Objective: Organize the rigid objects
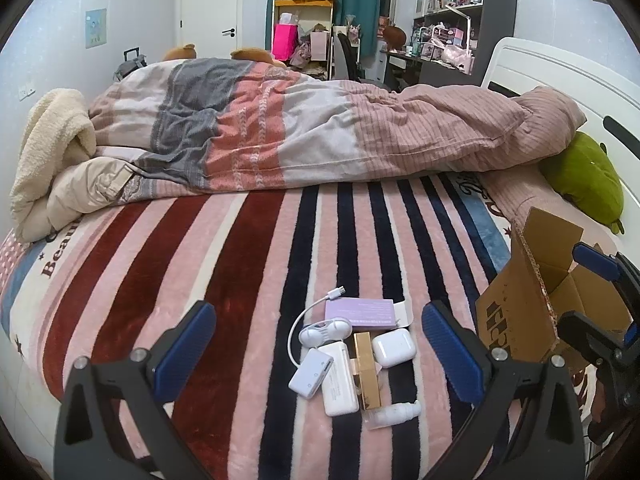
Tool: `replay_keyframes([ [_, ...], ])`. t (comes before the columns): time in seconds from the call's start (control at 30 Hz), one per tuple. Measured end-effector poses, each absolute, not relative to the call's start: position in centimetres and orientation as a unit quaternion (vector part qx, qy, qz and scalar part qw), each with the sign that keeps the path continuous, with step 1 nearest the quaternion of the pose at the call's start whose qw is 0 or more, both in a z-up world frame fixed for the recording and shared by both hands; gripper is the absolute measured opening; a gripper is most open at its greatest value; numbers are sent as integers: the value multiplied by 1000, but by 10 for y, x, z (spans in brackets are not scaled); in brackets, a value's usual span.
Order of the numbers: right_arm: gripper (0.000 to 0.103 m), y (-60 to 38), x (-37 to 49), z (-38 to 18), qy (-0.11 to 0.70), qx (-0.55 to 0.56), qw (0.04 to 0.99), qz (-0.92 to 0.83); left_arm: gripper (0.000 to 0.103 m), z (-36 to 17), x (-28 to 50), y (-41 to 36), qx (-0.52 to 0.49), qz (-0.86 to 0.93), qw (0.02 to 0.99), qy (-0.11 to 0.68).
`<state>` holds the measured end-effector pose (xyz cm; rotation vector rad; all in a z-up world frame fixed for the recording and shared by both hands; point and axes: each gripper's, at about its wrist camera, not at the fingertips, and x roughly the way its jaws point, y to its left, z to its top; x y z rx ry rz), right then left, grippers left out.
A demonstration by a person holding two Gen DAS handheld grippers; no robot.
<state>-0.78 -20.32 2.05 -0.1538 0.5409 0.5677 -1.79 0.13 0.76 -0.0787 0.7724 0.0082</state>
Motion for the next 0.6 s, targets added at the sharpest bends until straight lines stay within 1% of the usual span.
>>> replay_keyframes([
  [0.6,103,-198,-14,24,257,-74,923,279,102,13,-33,10,-46,8,927,372],
])
